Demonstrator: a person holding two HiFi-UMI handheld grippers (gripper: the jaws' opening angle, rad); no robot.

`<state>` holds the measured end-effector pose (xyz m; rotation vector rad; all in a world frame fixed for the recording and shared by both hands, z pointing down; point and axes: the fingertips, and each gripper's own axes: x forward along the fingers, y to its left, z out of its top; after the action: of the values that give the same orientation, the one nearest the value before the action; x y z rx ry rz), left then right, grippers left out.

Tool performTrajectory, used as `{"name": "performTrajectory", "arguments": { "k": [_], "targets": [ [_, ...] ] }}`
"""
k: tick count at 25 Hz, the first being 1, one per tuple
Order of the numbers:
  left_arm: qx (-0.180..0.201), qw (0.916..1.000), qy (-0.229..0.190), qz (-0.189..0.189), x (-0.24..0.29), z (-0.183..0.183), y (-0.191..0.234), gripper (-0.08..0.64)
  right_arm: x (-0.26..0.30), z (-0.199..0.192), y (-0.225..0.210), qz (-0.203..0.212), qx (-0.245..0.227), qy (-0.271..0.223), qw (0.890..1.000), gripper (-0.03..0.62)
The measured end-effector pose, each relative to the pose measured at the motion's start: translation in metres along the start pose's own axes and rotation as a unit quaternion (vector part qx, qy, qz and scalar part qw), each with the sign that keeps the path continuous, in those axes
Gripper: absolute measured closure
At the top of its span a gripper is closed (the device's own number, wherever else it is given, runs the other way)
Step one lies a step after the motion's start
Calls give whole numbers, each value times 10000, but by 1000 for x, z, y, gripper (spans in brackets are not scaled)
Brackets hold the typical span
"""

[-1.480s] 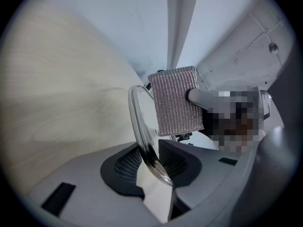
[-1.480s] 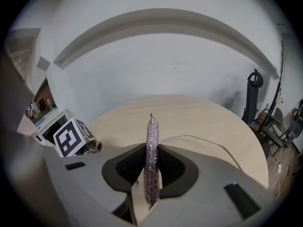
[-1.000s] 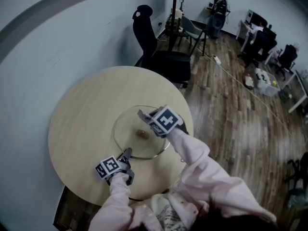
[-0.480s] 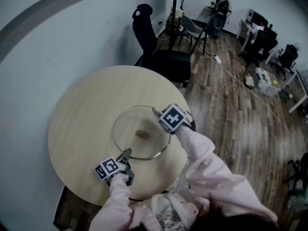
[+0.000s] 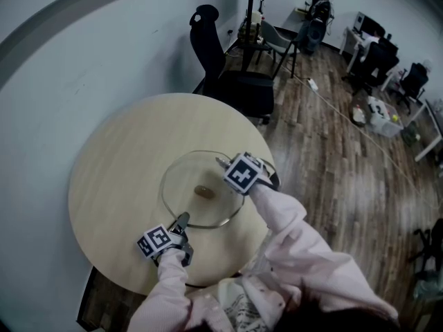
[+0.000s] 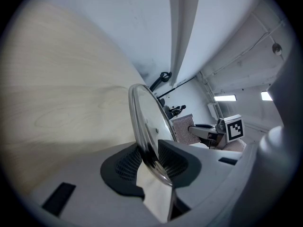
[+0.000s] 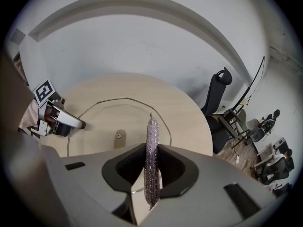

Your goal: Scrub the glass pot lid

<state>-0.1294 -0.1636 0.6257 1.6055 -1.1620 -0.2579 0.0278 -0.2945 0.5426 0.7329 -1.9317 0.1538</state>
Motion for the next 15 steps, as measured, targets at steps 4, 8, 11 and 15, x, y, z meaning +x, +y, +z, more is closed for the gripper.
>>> {"name": "performTrajectory", "arguments": {
  "k": [4, 8, 11, 15],
  "targets": [
    [-6, 10000, -8, -2, 2, 1, 1, 443, 1, 4, 5, -84, -252, -10, 9996, 518],
    [-29, 10000, -8, -14, 1, -3, 0, 442, -1, 10, 17, -50, -523, -97, 9986, 518],
    [-42, 10000, -9, -25, 1, -4, 0, 442, 0, 13, 25, -29, -686, -106, 9976, 518],
    [-41, 10000, -23, -31, 1, -5, -2, 442, 0, 13, 33, -18, -785, -71, 9969, 518]
  ]
}}
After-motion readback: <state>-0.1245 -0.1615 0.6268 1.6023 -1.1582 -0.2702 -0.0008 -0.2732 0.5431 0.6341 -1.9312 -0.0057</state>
